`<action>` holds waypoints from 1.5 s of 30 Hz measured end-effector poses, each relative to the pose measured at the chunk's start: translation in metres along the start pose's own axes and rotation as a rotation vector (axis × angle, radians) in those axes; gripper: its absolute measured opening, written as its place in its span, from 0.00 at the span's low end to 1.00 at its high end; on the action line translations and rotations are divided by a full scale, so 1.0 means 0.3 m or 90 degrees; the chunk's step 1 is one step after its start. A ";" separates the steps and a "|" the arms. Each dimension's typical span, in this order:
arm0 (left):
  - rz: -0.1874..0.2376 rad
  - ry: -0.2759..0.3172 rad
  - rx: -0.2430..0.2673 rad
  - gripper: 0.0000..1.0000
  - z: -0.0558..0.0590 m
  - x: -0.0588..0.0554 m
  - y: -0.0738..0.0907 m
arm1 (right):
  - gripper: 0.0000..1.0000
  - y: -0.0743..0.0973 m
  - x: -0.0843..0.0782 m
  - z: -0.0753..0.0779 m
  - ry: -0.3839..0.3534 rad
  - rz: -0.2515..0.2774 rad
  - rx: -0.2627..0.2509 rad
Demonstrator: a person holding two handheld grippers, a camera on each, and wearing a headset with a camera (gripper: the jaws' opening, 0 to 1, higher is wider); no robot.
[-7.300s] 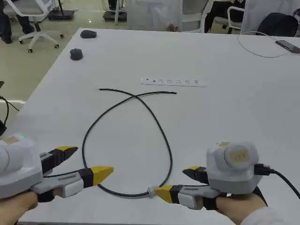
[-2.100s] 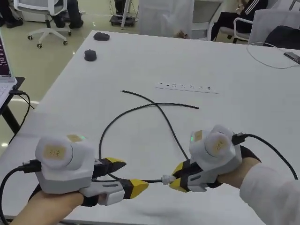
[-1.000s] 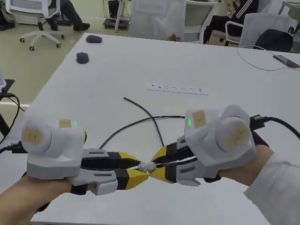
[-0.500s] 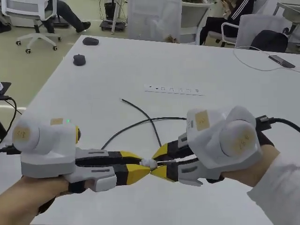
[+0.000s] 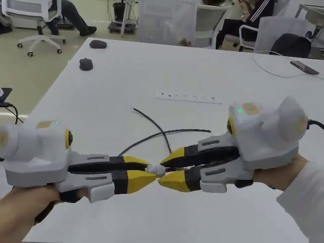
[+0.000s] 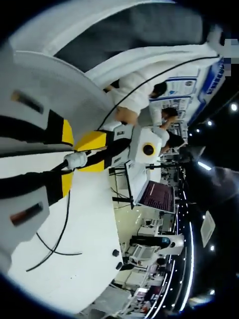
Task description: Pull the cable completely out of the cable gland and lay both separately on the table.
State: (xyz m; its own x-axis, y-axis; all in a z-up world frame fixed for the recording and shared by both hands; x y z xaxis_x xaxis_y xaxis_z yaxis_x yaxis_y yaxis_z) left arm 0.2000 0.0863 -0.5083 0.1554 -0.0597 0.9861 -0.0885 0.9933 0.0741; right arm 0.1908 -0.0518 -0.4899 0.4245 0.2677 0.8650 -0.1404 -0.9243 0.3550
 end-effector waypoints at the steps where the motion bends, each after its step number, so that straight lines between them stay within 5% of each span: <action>1: 0.003 -0.016 -0.005 0.15 0.001 0.007 0.001 | 0.19 0.003 0.001 0.002 -0.020 0.012 0.015; 7: 0.022 -0.064 -0.032 0.15 0.017 0.047 -0.001 | 0.18 0.004 -0.004 0.019 -0.123 0.061 0.077; 22: 0.043 -0.147 -0.050 0.15 0.024 0.074 -0.011 | 0.12 -0.010 -0.011 -0.015 -0.213 0.088 0.157; 35: 0.044 -0.168 -0.053 0.15 0.032 0.073 -0.017 | 0.11 0.016 -0.013 -0.020 -0.236 0.122 0.163; 45: 0.048 -0.109 -0.044 0.15 0.011 0.073 -0.017 | 0.10 0.027 0.003 -0.019 -0.186 0.118 0.126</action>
State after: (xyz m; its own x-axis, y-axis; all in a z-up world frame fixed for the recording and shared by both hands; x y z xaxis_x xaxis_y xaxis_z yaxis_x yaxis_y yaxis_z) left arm 0.2006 0.0796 -0.4865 -0.0200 0.0057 0.9998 -0.0253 0.9997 -0.0062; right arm 0.1849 -0.0574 -0.4842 0.6482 0.0285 0.7609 -0.0756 -0.9919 0.1016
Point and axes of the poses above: the centre of the closed fingertips' face, and the gripper's own axes: y roughly backward along the fingers, z roughly to its right, x roughly out of its top, the point moved 7 cm from there along y, roughly backward along the fingers, and after that the axes turned 11 degrees about -y, right-handed, at the moved point
